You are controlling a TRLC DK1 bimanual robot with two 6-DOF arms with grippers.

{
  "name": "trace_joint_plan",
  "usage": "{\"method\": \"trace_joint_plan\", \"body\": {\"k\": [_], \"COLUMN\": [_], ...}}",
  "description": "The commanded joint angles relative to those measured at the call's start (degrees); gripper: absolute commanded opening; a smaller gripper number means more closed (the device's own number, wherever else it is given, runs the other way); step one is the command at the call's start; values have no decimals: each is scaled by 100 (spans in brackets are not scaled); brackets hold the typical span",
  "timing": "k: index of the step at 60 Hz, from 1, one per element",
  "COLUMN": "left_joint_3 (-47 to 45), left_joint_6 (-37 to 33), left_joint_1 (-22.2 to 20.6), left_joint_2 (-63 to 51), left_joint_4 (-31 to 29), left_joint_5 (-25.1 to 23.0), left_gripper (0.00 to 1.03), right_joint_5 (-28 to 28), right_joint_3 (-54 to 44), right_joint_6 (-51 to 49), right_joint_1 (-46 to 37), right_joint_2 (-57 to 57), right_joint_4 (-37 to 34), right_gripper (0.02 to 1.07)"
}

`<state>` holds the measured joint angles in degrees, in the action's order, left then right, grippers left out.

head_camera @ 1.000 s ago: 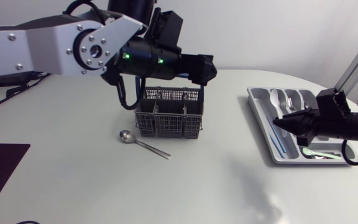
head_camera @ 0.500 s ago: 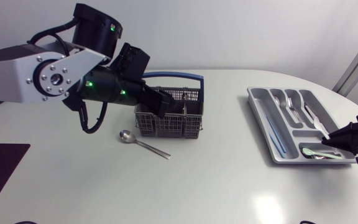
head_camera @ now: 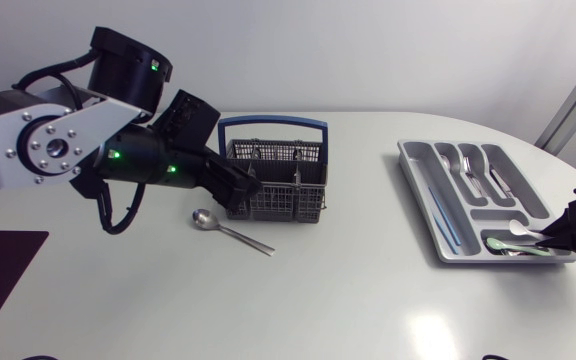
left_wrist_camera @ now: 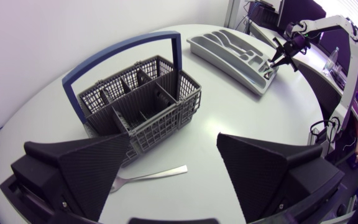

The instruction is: Unload the cutlery basket into the drawer organizer.

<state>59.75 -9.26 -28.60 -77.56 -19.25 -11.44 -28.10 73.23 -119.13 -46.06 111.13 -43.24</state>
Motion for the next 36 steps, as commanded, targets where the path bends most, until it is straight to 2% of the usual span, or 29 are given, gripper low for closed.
{"method": "trace_joint_plan", "body": {"k": [1, 10, 15, 23, 26, 28, 30, 36], "left_joint_3": [-244, -411, -543, -719, -798, -868, -930, -1088], "left_joint_6": [-217, -454, -595, -832, -911, -973, -1043, -1175], "left_joint_1": [74, 188, 311, 478, 557, 584, 610, 715], "left_joint_2": [162, 312, 435, 602, 663, 707, 751, 857], "left_joint_4": [-123, -299, -325, -405, -422, -422, -440, -440], "left_joint_5": [28, 28, 28, 19, 19, 19, 19, 19], "left_gripper": [99, 99, 99, 99, 99, 99, 99, 99], "right_joint_5": [208, 410, 445, 454, 507, 525, 525, 498], "right_joint_3": [-143, -266, -318, -450, -476, -520, -564, -934], "right_joint_6": [-286, -277, -225, -75, 30, 57, 109, 268], "right_joint_1": [124, 221, 229, 247, 256, 256, 273, 414], "right_joint_2": [102, -30, -118, -303, -373, -434, -531, -1041], "right_joint_4": [9, 18, 79, 176, 176, 176, 167, 158], "right_gripper": [17, 30, 48, 63, 72, 87, 96, 98]}}
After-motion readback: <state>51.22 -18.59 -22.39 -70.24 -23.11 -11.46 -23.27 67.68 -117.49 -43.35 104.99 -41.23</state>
